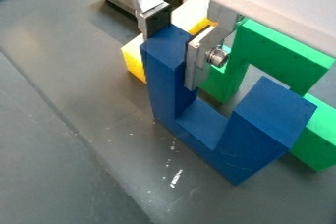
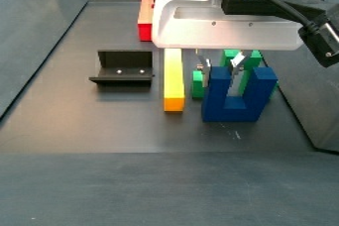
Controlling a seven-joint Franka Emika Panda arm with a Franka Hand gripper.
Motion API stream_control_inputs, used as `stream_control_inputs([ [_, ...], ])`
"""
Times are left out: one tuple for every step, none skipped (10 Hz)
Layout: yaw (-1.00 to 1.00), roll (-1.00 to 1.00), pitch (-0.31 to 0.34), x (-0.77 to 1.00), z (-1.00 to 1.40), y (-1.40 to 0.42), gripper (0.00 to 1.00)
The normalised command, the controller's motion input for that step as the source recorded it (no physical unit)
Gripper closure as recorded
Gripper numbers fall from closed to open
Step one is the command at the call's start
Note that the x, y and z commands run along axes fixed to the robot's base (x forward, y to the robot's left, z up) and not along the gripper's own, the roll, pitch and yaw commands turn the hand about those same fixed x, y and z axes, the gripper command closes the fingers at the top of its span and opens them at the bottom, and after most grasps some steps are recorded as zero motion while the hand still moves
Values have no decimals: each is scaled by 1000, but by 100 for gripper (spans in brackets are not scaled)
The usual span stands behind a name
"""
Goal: Pick up the blue object. Move up. Move to above the board. Insert the blue object.
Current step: Pick up the blue object, then move up, then move to above the board.
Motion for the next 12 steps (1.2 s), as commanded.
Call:
stream_control_inputs([
  [0, 0, 0, 0, 0, 0, 100],
  [0, 0, 0, 0, 0, 0, 100],
  [0, 0, 0, 0, 0, 0, 100],
  [0, 0, 0, 0, 0, 0, 100],
  [0, 0, 0, 0, 0, 0, 100],
  [0, 0, 0, 0, 0, 0, 100],
  [0, 0, 0, 0, 0, 0, 100],
  [0, 0, 0, 0, 833, 0, 100],
  [-35, -4, 14, -19, 829, 6, 100],
  [-39, 22, 56, -60, 626, 4, 100],
  [-27, 63, 52, -44, 427, 5, 100],
  [0, 0, 0, 0, 1400, 0, 100],
])
